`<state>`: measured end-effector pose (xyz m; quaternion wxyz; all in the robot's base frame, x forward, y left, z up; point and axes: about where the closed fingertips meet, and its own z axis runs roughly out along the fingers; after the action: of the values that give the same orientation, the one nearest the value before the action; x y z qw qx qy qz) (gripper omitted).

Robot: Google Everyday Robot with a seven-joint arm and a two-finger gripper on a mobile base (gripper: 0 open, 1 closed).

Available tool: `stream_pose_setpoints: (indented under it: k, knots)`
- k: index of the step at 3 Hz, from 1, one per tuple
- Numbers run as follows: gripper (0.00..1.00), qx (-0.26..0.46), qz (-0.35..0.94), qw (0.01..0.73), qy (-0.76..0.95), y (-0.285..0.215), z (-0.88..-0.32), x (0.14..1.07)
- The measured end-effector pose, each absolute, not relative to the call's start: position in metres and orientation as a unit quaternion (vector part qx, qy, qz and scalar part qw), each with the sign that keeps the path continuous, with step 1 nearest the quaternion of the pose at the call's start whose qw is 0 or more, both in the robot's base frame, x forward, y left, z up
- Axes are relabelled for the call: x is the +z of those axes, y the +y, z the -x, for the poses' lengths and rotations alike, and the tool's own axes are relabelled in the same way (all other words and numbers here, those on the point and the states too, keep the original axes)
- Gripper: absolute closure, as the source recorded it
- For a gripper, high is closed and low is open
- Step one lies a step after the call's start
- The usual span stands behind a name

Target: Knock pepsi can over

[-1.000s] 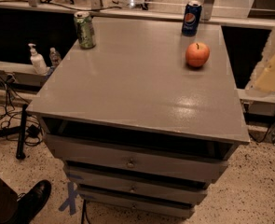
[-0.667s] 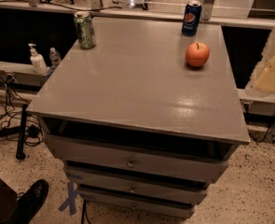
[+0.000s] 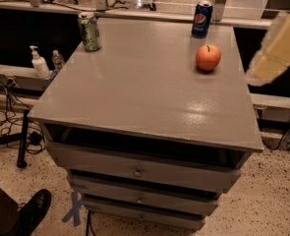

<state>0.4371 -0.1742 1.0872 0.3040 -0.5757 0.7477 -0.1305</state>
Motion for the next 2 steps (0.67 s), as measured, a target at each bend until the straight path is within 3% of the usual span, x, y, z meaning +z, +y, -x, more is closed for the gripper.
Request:
stream_pose_setpoints:
  k: [2]
  knots:
    - [0.0,-0.146,0.481,0.347,0.792,-0.2,-0.568,1.054]
